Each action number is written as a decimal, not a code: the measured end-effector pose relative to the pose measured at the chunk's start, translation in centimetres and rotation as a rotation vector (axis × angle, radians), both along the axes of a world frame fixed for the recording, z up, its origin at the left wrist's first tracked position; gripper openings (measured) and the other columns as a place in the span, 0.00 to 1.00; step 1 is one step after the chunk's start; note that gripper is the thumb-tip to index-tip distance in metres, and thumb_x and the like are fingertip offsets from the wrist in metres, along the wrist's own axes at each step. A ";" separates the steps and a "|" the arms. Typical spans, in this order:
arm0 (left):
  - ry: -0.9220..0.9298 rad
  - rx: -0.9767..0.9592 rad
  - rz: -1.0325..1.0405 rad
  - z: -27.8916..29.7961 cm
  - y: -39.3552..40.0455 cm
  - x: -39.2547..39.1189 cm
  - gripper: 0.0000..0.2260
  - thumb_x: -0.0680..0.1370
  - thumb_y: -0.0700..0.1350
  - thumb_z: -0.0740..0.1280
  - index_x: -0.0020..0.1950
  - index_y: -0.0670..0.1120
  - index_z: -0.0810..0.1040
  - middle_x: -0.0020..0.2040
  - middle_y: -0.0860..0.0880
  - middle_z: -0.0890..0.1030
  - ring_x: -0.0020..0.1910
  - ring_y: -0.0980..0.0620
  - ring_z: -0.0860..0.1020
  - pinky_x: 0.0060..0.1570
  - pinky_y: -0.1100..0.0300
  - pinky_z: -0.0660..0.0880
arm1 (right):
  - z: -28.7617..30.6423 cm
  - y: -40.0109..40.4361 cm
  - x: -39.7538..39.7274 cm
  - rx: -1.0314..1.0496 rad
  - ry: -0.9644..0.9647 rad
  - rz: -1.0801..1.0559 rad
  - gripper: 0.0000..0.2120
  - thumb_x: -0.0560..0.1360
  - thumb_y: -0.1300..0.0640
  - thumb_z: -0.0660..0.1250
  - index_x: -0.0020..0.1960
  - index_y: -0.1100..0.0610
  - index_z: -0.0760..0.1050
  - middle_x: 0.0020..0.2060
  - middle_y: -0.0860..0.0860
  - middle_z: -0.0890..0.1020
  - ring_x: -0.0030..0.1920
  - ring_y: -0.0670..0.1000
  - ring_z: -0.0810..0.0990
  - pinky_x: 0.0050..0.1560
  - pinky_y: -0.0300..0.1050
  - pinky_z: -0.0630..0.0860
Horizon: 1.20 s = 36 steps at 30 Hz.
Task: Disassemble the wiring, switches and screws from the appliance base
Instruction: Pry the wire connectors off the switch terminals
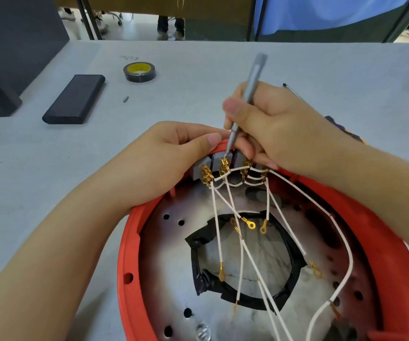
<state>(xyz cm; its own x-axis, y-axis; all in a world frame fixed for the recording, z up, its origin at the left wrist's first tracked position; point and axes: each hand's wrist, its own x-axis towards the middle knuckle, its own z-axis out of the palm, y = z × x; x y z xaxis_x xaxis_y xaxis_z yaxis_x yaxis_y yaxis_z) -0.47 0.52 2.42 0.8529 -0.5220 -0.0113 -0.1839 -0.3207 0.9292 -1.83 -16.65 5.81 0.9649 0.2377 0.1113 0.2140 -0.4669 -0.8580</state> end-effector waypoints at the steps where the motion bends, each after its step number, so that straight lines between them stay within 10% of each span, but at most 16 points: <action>1: 0.013 -0.004 0.001 0.0 0.0 0.0 0.11 0.80 0.52 0.62 0.57 0.55 0.82 0.50 0.49 0.85 0.56 0.39 0.80 0.61 0.35 0.71 | -0.4 -0.2 -0.4 0.064 -0.024 -0.013 0.12 0.82 0.54 0.57 0.41 0.55 0.69 0.21 0.48 0.71 0.17 0.44 0.67 0.21 0.31 0.63; 6: -0.025 0.018 -0.008 0.1 -0.1 0.0 0.11 0.81 0.49 0.60 0.54 0.55 0.83 0.48 0.54 0.85 0.53 0.49 0.82 0.59 0.55 0.75 | -0.9 0.0 -0.5 0.065 -0.050 -0.020 0.10 0.81 0.53 0.57 0.41 0.52 0.69 0.22 0.46 0.72 0.21 0.42 0.70 0.25 0.30 0.65; 14: -0.029 0.038 0.004 0.4 -0.1 -0.4 0.12 0.81 0.51 0.60 0.52 0.57 0.83 0.50 0.43 0.84 0.55 0.32 0.77 0.57 0.30 0.70 | -0.3 0.6 -0.6 -0.086 -0.091 -0.026 0.11 0.81 0.51 0.57 0.40 0.49 0.68 0.21 0.39 0.74 0.23 0.38 0.73 0.26 0.28 0.65; 20: -0.029 0.033 0.003 0.3 -0.1 -0.2 0.11 0.81 0.48 0.60 0.54 0.54 0.83 0.50 0.52 0.85 0.55 0.47 0.80 0.61 0.50 0.72 | 0.9 1.1 0.8 -0.213 0.030 -0.002 0.14 0.81 0.48 0.56 0.40 0.53 0.69 0.17 0.44 0.72 0.16 0.42 0.69 0.19 0.31 0.63; 29: -0.029 0.040 0.008 0.2 0.0 0.0 0.11 0.82 0.51 0.60 0.54 0.58 0.83 0.54 0.37 0.82 0.57 0.34 0.77 0.58 0.33 0.72 | 1.5 1.3 2.0 -0.173 0.194 0.053 0.15 0.82 0.50 0.56 0.41 0.58 0.68 0.18 0.49 0.67 0.12 0.45 0.58 0.16 0.31 0.56; 36: -0.012 0.030 -0.003 0.1 0.0 -0.1 0.11 0.82 0.50 0.60 0.55 0.55 0.83 0.49 0.53 0.85 0.52 0.48 0.82 0.59 0.40 0.74 | 0.4 0.5 0.6 -0.133 0.014 0.044 0.12 0.81 0.51 0.56 0.41 0.54 0.69 0.18 0.42 0.72 0.18 0.41 0.69 0.20 0.28 0.62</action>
<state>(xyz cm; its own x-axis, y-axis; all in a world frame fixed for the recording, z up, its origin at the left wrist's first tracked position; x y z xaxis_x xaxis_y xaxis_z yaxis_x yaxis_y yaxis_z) -0.53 0.52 2.54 0.8517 -0.5237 -0.0170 -0.1958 -0.3481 0.9168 -1.21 -16.19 6.20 0.9544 0.2919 0.0629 0.2255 -0.5668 -0.7924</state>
